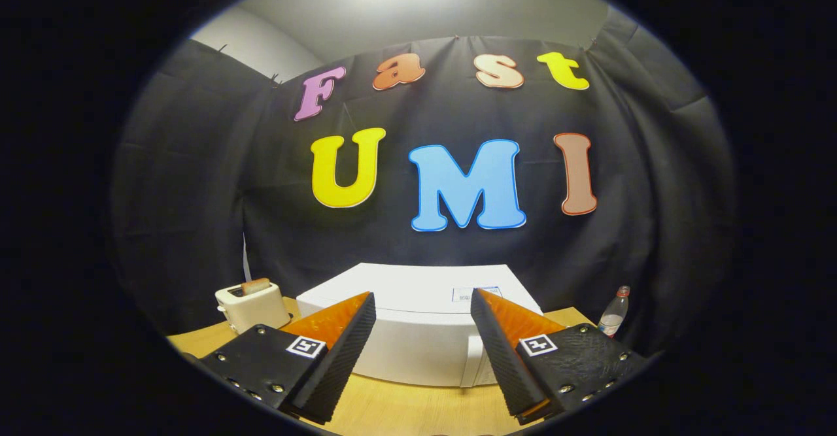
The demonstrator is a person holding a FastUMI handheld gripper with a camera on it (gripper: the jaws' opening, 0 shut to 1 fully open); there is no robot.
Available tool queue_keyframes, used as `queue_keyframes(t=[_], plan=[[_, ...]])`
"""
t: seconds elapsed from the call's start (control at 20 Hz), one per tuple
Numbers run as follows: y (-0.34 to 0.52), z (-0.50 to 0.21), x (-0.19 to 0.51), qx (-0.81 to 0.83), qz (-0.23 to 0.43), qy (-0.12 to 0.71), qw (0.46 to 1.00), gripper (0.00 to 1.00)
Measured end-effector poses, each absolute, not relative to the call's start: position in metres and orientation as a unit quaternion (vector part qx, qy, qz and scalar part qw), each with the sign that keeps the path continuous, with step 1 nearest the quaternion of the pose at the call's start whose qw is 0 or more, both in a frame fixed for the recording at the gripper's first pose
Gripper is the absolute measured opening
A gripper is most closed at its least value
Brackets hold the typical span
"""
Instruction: Open the microwave, put the food inside, and close the microwave door.
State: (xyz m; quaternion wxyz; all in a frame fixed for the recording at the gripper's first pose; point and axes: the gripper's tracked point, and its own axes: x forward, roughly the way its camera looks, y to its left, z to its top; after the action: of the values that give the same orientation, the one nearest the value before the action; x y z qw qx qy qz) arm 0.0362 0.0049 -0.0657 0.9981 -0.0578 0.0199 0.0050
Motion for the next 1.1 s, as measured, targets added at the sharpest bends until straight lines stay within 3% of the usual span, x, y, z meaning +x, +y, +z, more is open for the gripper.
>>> queue_keyframes(t=[0.4, 0.8, 1.1], plan=[[-0.043, -0.136, 0.067, -0.089, -0.043, 0.024, 0.995, 0.93], [-0.067, -0.206, 0.1, -0.067, -0.044, 0.052, 0.995, 0.93], [-0.072, -0.255, 0.122, -0.053, -0.037, 0.087, 0.994, 0.85]])
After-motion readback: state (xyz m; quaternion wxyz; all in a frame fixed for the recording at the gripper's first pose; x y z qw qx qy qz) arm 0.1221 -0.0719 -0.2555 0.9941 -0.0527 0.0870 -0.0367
